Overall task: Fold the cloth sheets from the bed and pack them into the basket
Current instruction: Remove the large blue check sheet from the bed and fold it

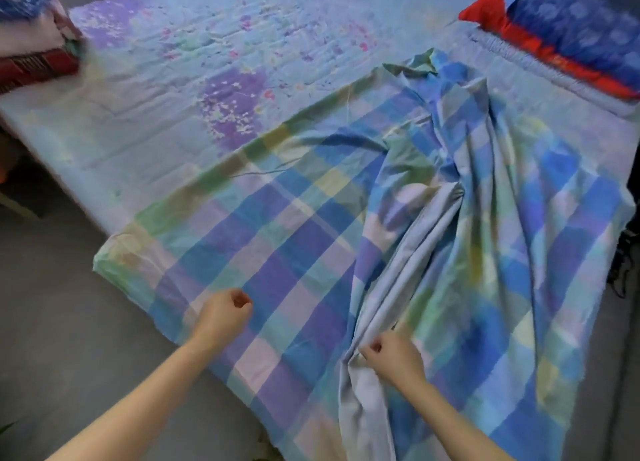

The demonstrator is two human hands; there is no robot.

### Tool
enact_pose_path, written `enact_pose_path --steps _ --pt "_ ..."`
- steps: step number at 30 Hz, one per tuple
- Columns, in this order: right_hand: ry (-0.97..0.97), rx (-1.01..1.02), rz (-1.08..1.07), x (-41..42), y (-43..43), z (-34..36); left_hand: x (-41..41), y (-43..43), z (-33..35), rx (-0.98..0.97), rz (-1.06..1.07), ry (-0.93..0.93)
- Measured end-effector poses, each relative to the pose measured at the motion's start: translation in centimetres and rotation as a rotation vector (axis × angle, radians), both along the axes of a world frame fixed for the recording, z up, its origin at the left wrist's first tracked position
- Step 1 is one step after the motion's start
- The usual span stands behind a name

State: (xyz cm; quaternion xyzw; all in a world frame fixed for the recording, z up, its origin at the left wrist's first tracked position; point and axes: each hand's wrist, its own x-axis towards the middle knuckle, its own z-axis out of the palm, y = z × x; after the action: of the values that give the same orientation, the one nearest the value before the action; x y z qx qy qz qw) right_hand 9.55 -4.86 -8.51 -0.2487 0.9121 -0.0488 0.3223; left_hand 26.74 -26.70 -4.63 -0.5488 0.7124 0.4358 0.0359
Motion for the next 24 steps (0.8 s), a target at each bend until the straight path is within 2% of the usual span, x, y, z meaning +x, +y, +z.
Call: enact_pose_path --steps 4,8,10,12,14,16,18,21,22,24 --pt "0.241 -0.242 -0.403 -9.1 -4.4 0.4 -7.7 -4.7 -0.4 -0.064 -0.098 0.033" --pt "0.302 -0.369 -0.648 -18.1 -8.0 0.1 -13.8 -7.0 -1.2 -0.073 -0.159 0.093" --pt "0.283 -0.334 -0.755 -22.3 -9.0 -0.6 -16.7 -7.8 -1.7 -0.056 -0.189 0.136" --pt "0.170 -0.305 -0.896 -25.0 -9.4 -1.4 -18.7 -8.1 -2.1 -0.038 -0.211 0.175" --pt "0.001 -0.314 -1.046 -26.4 -9.6 -2.2 -19.8 -8.2 -2.9 0.006 -0.238 0.205" --pt "-0.028 -0.348 -1.127 -26.2 -10.4 -2.1 -20.2 -8.3 -3.6 0.092 -0.246 0.228" --pt "0.200 -0.391 -1.014 -24.4 -12.4 -0.8 -20.1 -8.7 -3.9 0.181 -0.202 0.276" --pt "0.512 -0.638 -0.577 -17.6 -16.6 1.8 -19.0 -10.1 -3.1 0.343 -0.010 0.409" --pt "0.550 -0.719 -0.375 -14.6 -17.8 2.5 -18.5 -10.6 -2.9 0.405 0.079 0.455" --pt "0.515 -0.707 0.049 -8.7 -20.2 2.8 -17.0 -12.7 -2.7 0.539 0.323 0.529"
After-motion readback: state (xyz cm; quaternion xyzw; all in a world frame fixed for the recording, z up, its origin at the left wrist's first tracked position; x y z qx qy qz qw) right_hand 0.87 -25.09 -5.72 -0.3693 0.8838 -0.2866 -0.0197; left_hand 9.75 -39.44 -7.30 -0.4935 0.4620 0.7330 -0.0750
